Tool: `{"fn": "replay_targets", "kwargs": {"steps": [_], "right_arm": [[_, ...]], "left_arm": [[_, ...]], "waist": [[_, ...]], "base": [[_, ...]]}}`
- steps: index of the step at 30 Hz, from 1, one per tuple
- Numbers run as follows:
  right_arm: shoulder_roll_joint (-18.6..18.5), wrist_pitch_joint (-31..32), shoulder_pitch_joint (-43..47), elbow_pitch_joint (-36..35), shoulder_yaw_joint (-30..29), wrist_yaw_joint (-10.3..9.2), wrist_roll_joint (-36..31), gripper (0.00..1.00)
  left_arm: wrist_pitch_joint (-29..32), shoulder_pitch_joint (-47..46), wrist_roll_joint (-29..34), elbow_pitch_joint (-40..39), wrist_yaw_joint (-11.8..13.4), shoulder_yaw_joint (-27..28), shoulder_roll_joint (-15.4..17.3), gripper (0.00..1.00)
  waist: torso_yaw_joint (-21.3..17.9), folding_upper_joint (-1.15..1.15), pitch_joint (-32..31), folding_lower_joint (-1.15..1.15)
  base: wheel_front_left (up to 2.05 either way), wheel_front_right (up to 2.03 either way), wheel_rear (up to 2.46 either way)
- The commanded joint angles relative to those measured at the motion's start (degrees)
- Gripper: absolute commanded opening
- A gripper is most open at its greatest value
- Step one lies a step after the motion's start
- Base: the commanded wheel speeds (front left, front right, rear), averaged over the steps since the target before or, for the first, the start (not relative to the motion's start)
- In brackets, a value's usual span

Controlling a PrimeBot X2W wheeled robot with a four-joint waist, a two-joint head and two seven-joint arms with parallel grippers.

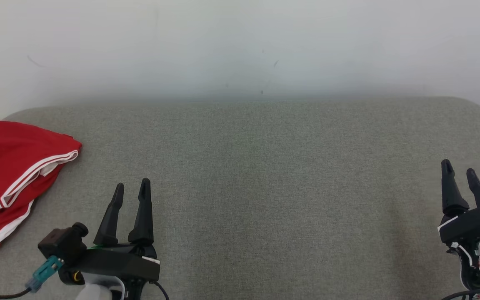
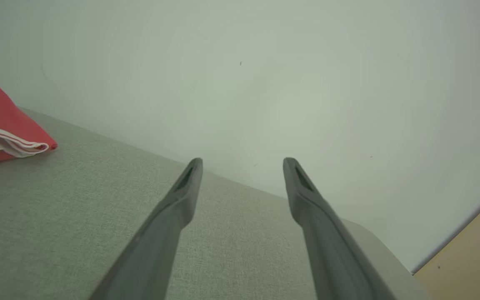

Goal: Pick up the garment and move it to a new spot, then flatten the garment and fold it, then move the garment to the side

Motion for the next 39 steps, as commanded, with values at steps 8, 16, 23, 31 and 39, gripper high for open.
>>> {"fn": "replay_targets", "kwargs": {"steps": [8, 16, 23, 31, 39], "right_arm": [[0.67, -2.84, 1.76, -2.34, 3.15, 0.03, -5.37, 1.00], [1.96, -5.02, 4.30, -3.32, 5.59, 0.03, -9.85, 1.00], [2.60, -6.92, 5.79, -4.19, 8.03, 0.03, -14.90, 1.00], [3.52, -8.82, 7.09, -4.52, 9.89, 0.03, -18.83, 1.00], [5.27, -10.40, 9.61, -6.12, 9.05, 0.02, -21.65, 1.00]], "left_arm": [[-0.07, 2.06, 6.52, -0.72, 1.34, 1.50, 0.47, 1.00], [-0.07, 3.57, 12.92, -1.61, 3.08, 1.87, 0.97, 1.00], [0.72, 3.60, 18.77, -3.16, 4.21, 2.41, 1.35, 1.00], [3.15, 4.97, 22.78, -4.62, 4.46, 2.95, 1.22, 1.00], [4.52, 6.61, 26.02, -5.80, 4.43, 2.88, 0.74, 1.00]], "waist": [[0.05, 0.00, -0.16, 0.00], [0.07, 0.00, -0.40, 0.00], [0.05, 0.00, -0.58, 0.00], [-0.16, 0.00, -0.80, 0.00], [-0.16, 0.00, -1.12, 0.00]], "base": [[0.00, 0.00, 0.00], [0.00, 0.00, 0.00], [0.00, 0.00, 0.00], [0.00, 0.00, 0.00], [0.00, 0.00, 0.00]]}}
